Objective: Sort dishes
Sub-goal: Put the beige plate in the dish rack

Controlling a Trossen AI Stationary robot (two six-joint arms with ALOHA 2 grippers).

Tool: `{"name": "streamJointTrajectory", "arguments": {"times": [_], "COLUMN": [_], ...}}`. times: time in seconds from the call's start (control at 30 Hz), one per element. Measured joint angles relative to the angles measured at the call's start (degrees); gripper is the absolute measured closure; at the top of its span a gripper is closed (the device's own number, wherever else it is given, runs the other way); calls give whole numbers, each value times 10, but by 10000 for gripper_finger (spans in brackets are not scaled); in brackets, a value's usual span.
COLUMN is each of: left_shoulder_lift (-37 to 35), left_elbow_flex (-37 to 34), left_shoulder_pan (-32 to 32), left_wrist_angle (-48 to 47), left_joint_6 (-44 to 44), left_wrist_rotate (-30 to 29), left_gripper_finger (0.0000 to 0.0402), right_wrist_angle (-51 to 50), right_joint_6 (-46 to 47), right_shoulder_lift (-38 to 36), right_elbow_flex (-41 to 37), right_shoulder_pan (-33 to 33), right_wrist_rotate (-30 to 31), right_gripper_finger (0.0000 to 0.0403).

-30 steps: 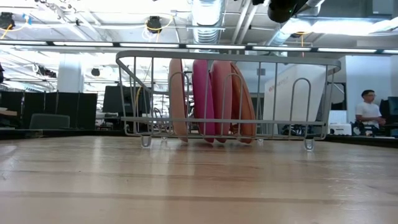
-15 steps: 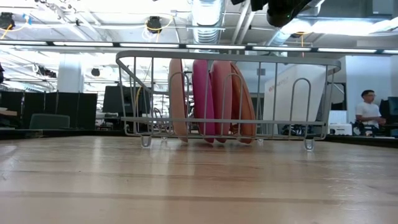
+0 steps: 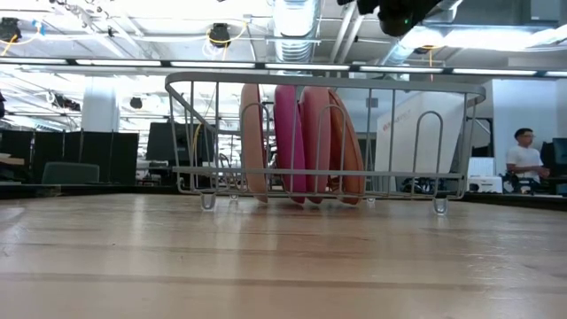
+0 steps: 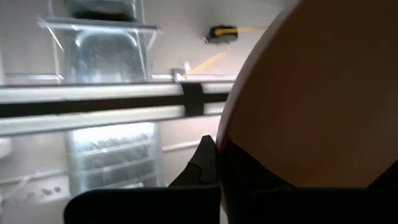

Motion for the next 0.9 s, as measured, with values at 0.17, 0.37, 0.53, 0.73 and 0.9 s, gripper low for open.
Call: {"name": "streamJointTrajectory", "arguments": {"times": [0.17, 0.37, 0.53, 0.73, 0.9], "left_shoulder_lift": [-30, -59, -61, -47, -31], "left_elbow_flex": [0, 0, 0, -1, -1], "left_shoulder_pan": [0, 0, 0, 0, 4], "left_wrist_angle": [-8, -47, -84, -128, -144], "left_joint_6": [-143, -197, -228, -257, -266], "left_wrist_rotate": [-36, -42, -41, -40, -39], "left_gripper_finger": [183, 183, 183, 183, 182], "right_wrist_angle": [-37, -126, -288, -532, -614], "right_joint_6": [9, 44, -12, -124, -168], "right_shoulder_lift": [0, -6, -45, -93, -90], "right_elbow_flex": [1, 1, 1, 1, 1], "right_shoulder_pan": [-28, -58, -69, -66, -42], "right_wrist_rotate": [-146, -289, -427, -450, -450], "right_gripper_finger": [403, 403, 403, 403, 403]}}
